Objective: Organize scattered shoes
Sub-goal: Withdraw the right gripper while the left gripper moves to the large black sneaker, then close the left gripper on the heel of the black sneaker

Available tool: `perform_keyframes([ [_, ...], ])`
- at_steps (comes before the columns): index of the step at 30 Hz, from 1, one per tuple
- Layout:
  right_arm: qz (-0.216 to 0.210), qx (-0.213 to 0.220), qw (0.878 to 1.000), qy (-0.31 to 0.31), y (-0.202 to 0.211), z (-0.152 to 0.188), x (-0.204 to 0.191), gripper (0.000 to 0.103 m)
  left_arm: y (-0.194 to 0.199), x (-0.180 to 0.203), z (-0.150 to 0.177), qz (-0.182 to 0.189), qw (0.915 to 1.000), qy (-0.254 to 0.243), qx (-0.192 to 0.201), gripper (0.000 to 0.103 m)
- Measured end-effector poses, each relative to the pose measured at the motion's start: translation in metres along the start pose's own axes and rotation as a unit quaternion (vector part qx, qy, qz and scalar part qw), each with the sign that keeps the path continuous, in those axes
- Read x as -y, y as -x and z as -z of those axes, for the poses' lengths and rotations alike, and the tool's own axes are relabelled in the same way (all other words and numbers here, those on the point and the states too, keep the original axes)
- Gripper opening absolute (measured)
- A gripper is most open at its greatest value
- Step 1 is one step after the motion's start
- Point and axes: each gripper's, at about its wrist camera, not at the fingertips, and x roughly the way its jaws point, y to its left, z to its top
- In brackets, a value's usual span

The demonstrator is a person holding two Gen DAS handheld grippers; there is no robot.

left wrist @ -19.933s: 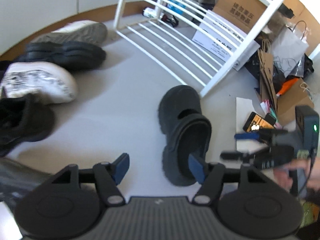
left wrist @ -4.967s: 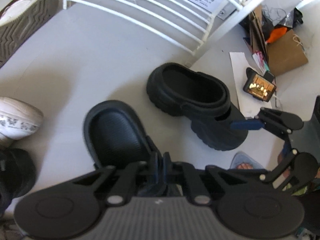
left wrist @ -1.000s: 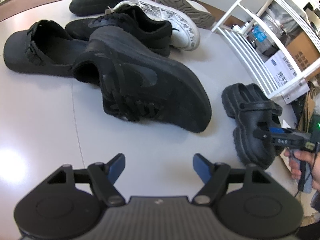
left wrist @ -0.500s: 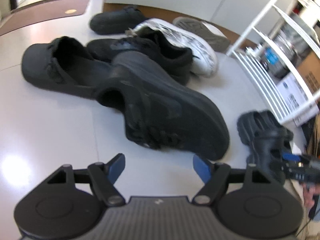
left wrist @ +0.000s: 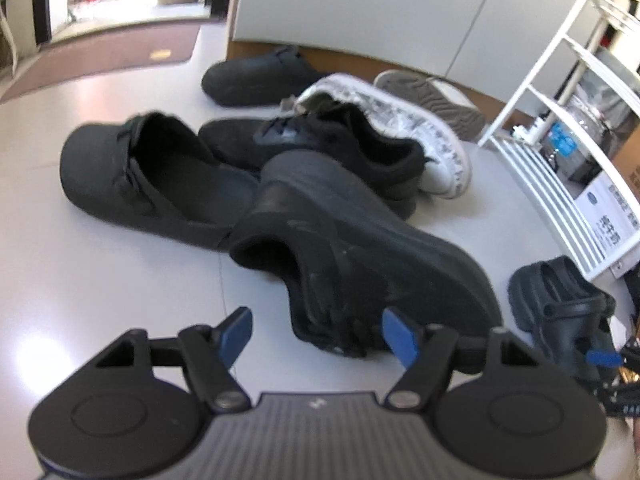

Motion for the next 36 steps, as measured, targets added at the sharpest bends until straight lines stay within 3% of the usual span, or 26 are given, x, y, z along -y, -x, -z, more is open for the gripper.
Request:
perform_keyframes([
  [4, -0.009, 0.012, 1.000, -0.001, 0.005, 0.000, -0.002, 0.072, -0.005, -0.002, -0.001, 0.003, 1.0000, 0.005, 0.003, 0.073],
  [6, -0.012, 0.017, 1.000, 0.000, 0.007, -0.001, -0.002, 0.065, -0.008, -0.003, 0.000, 0.004, 1.0000, 0.007, 0.000, 0.073],
  [9, -0.022, 0.019, 1.000, 0.000, 0.007, 0.000, -0.002, 0.062, -0.015, -0.005, 0.001, 0.011, 0.9999, 0.012, -0.001, 0.074],
  [16, -0.028, 0.014, 1.000, -0.003, 0.008, 0.004, -0.005, 0.062, -0.037, -0.008, -0.001, 0.034, 0.9992, 0.023, -0.005, 0.074],
  [18, -0.024, 0.012, 1.000, -0.005, 0.007, 0.004, -0.005, 0.062, -0.041, -0.005, -0.003, 0.040, 0.9991, 0.016, -0.003, 0.070],
  [21, -0.017, 0.010, 1.000, -0.008, 0.005, 0.003, -0.005, 0.062, -0.047, -0.002, -0.005, 0.055, 0.9982, 0.018, -0.016, 0.049],
  [22, -0.016, 0.010, 1.000, -0.009, 0.005, 0.002, -0.005, 0.062, -0.046, -0.001, -0.005, 0.057, 0.9981, 0.020, -0.012, 0.048],
  [26, -0.009, 0.009, 1.000, -0.007, 0.005, 0.004, -0.007, 0.062, -0.040, -0.003, -0.006, 0.072, 0.9967, 0.036, 0.009, 0.022],
  [28, -0.008, 0.009, 1.000, -0.006, 0.004, 0.004, -0.007, 0.062, -0.038, -0.010, -0.009, 0.093, 0.9938, 0.060, 0.011, 0.020],
  [36, -0.005, 0.010, 1.000, -0.003, 0.004, 0.006, -0.009, 0.062, -0.030, -0.007, 0.006, 0.094, 0.9940, 0.055, 0.001, 0.018],
])
